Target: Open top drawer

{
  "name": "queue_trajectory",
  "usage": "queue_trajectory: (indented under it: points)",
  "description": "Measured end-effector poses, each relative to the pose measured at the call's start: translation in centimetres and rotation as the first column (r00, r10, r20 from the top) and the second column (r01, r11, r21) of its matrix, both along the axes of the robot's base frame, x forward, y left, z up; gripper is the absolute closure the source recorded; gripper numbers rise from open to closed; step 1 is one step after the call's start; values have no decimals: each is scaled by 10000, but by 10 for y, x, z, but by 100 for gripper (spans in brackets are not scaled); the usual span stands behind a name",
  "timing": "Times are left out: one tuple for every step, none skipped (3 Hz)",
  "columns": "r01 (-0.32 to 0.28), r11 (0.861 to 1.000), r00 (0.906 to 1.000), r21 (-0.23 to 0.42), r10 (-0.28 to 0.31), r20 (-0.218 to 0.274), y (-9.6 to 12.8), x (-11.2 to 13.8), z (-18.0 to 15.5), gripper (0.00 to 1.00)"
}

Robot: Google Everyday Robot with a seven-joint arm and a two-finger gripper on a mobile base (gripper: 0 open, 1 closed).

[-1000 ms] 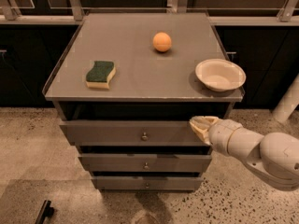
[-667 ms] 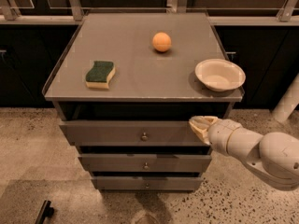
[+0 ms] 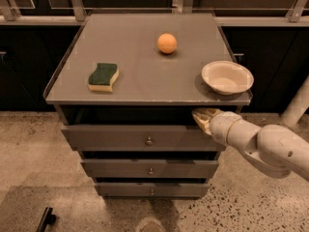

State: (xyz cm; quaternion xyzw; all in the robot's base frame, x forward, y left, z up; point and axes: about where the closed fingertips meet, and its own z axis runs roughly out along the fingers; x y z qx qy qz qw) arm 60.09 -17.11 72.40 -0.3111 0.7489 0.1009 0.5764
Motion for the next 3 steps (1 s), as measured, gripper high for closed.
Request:
queue_trajectory:
  points:
    - [86, 9997, 9999, 231, -88, 64, -1, 22, -6, 100]
    - [306, 9983, 9992, 505, -292, -280, -3, 37, -25, 100]
    - [448, 9954, 9973, 849, -396, -626, -1, 50, -45, 100]
